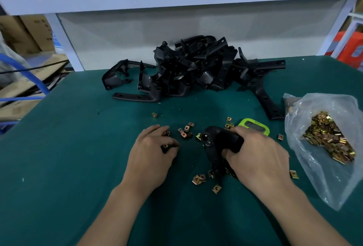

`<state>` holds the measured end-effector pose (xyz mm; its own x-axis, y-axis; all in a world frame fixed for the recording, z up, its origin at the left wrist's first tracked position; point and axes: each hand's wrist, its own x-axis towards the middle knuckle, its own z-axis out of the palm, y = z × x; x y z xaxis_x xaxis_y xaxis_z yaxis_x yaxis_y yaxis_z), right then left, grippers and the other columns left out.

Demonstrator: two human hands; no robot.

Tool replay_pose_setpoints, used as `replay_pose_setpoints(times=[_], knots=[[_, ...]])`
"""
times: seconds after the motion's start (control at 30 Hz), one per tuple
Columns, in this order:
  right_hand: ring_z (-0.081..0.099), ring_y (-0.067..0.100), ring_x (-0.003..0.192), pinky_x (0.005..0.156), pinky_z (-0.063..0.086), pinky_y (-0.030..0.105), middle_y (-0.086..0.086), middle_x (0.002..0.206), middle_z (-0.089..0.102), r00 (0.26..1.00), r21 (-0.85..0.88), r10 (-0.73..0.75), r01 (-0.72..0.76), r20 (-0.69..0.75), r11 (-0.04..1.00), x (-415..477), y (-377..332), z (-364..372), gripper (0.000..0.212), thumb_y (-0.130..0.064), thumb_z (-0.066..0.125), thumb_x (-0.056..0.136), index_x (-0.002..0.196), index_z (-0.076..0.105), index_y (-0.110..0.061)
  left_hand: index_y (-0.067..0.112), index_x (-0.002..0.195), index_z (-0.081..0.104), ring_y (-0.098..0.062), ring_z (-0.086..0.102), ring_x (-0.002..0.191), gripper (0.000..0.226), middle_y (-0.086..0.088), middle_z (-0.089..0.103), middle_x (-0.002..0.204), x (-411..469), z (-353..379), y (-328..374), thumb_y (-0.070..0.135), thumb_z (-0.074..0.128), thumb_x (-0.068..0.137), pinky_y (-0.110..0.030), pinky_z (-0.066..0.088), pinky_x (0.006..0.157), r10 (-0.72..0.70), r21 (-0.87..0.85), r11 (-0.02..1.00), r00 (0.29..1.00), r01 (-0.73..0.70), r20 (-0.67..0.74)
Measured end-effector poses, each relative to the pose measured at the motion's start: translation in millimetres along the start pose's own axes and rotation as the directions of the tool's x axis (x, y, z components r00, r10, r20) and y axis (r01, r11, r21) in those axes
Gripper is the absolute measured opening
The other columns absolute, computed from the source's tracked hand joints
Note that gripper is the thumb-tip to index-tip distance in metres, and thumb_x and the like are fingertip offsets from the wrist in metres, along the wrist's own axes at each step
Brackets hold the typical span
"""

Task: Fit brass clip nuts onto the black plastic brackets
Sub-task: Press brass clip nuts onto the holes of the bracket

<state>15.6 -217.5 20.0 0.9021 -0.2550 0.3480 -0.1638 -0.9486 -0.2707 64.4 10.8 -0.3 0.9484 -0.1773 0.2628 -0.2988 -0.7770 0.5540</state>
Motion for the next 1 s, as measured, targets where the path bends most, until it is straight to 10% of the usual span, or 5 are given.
replay_pose_setpoints(times=[0.13, 0.3, 0.47, 0.8, 1.0], knots=[[0.052, 0.025, 0.06, 0.047, 0.02, 0.024, -0.014, 0.057, 0.042, 1.0, -0.003, 0.018, -0.018, 0.026, 1.0, 0.0, -1.9, 0.0, 0.023, -0.052, 0.072, 0.078, 0.089, 0.061, -0.036, 0.03, 0.083, 0.078, 0.013, 0.047, 0.104, 0.016, 0.037, 0.058, 0.091, -4.4, -1.4, 5.4, 0.014, 0.081, 0.082, -0.025, 0.04, 0.096, 0.02, -0.027, 0.999, 0.994, -0.023, -0.111], [0.04, 0.024, 0.057, 0.048, 0.023, 0.028, -0.015, 0.055, 0.035, 0.996, -0.011, 0.074, -0.074, 0.052, 0.997, 0.6, 0.4, 1.2, 0.026, -0.056, 0.071, 0.078, 0.081, 0.053, -0.037, 0.028, 0.073, 0.069, 0.001, 0.049, 0.095, 0.023, 0.025, 0.057, 0.07, -4.4, 0.1, 5.1, 0.026, 0.067, 0.095, -0.02, 0.036, 0.083, 0.021, -0.022, 0.999, 0.994, -0.024, -0.103], [0.041, 0.025, 0.061, 0.053, 0.028, 0.031, -0.017, 0.057, 0.034, 0.993, 0.003, 0.092, -0.092, 0.074, 0.996, 0.0, 2.4, -0.5, 0.027, -0.056, 0.071, 0.08, 0.08, 0.049, -0.041, 0.035, 0.112, 0.075, 0.009, 0.047, 0.105, 0.02, 0.035, 0.056, 0.097, 0.5, -11.6, -3.0, 0.029, 0.069, 0.094, -0.008, 0.033, 0.085, -0.088, -0.085, 0.993, 0.99, 0.079, -0.109], [0.046, 0.026, 0.064, 0.057, 0.034, 0.032, -0.017, 0.059, 0.039, 0.991, 0.0, 0.09, -0.09, 0.104, 0.996, 1.2, 3.7, 0.9, 0.023, -0.057, 0.069, 0.082, 0.092, 0.063, -0.037, 0.035, 0.088, 0.079, -0.001, 0.064, 0.09, 0.007, 0.025, 0.069, 0.096, -3.3, -26.8, -13.9, 0.028, 0.079, 0.085, -0.028, 0.054, 0.082, -0.141, -0.005, 0.99, 0.99, 0.141, -0.024], [0.043, 0.027, 0.063, 0.056, 0.032, 0.032, -0.016, 0.058, 0.035, 0.991, -0.012, 0.085, -0.085, 0.102, 0.996, 1.4, 2.7, 0.6, 0.021, -0.056, 0.069, 0.082, 0.089, 0.059, -0.038, 0.034, 0.104, 0.078, -0.012, 0.058, 0.104, 0.02, 0.019, 0.072, 0.11, -10.6, -13.6, -1.5, 0.044, 0.074, 0.087, -0.03, 0.039, 0.09, -0.005, 0.262, 0.965, 0.994, 0.033, -0.107]])
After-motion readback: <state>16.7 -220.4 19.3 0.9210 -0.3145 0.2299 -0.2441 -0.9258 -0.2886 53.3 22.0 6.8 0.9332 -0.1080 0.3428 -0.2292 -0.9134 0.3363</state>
